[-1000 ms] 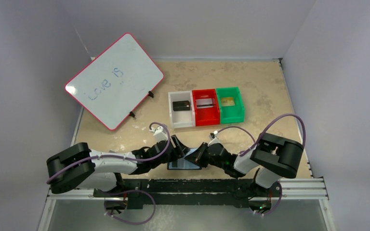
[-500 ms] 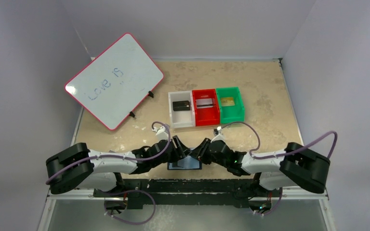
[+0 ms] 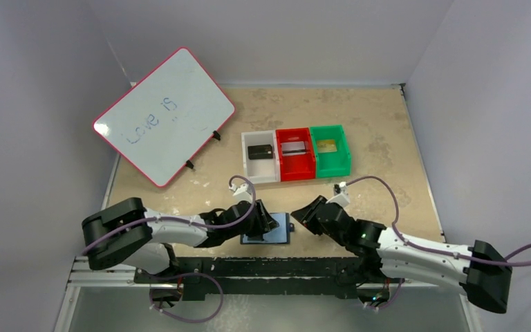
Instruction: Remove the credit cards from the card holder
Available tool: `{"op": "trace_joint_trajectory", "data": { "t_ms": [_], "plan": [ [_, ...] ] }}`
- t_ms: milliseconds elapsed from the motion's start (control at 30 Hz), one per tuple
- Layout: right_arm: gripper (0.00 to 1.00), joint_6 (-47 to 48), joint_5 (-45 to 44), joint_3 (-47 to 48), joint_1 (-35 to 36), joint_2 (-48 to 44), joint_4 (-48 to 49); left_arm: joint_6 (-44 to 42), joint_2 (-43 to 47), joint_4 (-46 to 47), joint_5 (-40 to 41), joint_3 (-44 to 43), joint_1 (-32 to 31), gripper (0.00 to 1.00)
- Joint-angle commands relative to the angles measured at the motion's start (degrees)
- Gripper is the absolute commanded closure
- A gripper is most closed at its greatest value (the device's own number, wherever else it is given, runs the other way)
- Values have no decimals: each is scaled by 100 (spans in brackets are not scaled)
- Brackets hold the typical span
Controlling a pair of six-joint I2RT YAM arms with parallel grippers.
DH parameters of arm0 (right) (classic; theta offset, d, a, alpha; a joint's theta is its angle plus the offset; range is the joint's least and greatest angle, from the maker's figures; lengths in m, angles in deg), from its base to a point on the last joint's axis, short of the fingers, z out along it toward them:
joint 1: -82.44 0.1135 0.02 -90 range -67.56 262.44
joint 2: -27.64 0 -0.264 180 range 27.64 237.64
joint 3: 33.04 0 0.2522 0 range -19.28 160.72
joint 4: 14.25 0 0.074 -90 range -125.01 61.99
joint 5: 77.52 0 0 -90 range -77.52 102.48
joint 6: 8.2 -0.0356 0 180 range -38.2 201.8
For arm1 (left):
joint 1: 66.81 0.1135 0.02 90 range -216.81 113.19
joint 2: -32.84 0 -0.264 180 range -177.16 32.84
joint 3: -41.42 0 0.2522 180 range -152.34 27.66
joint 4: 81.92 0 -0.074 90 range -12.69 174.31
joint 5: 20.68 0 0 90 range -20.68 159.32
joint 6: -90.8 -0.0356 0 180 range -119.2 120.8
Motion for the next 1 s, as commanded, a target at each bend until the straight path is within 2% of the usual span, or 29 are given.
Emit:
{"op": "trace_joint_trajectory", "data": {
  "t_ms": [0,100,167,200,300,400,667,967],
  "plan": [
    [69,-143,-648,227,-22,-723,-1223,-116,-493,417,-210,-384,-137,61],
    [69,-27,-716,233,-21,-1059,-1442,-129,-897,400,-264,-641,-246,68],
    [69,53,-729,223,-22,-1197,-1511,-170,-1069,353,-251,-802,-321,68],
    [69,70,-722,223,-21,-1234,-1529,-181,-1114,322,-225,-867,-349,68],
    [69,124,-686,257,-22,-1218,-1569,-209,-1114,165,-136,-1025,-388,55],
    [69,122,-689,308,-22,-1113,-1618,-290,-1023,-55,-65,-1168,-402,51],
    [68,82,-799,480,-22,-858,-1760,-468,-1039,-182,-153,-1532,-530,51],
    [68,-204,-945,471,-22,-1131,-2174,-469,-1218,-263,-68,-1825,-756,51]
  ]
}}
